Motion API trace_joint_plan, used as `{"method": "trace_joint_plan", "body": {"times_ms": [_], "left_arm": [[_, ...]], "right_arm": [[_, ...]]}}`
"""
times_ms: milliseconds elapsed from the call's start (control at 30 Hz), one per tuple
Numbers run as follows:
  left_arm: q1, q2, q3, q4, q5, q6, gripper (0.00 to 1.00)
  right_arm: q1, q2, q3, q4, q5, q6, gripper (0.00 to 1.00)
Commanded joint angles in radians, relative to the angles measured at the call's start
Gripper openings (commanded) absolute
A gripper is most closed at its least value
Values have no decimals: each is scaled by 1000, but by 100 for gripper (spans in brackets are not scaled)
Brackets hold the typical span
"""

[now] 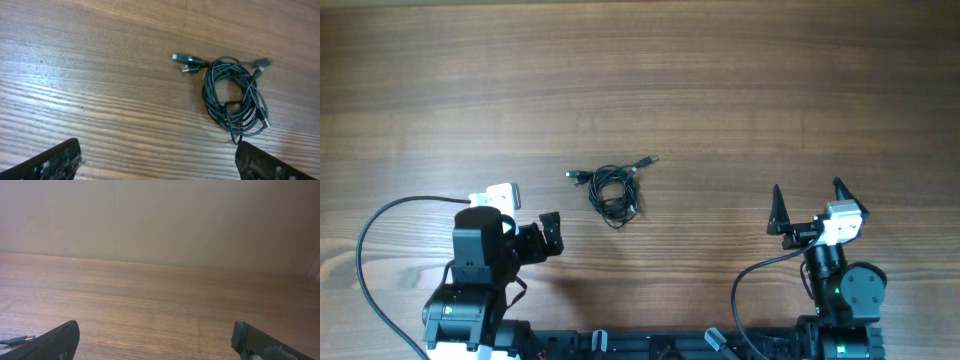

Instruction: Untangle cables

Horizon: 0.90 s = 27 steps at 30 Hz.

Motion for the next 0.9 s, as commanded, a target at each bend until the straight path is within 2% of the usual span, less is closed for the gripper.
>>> {"method": "trace_joint_plan", "body": {"times_ms": [0,467,600,767,867], "left_arm": [[8,2,23,23,37,9,100],[8,2,23,21,39,8,100],[8,3,23,10,93,9,100],[8,3,23,-95,97,9,100],[8,3,23,-107,97,9,100]], "right_arm": [[6,-10,-1,3,18,16,100],[6,-10,-1,3,18,15,100],[6,-10,-1,3,18,15,100],[6,-10,-1,3,18,16,100],[6,-10,-1,3,18,16,100]]}}
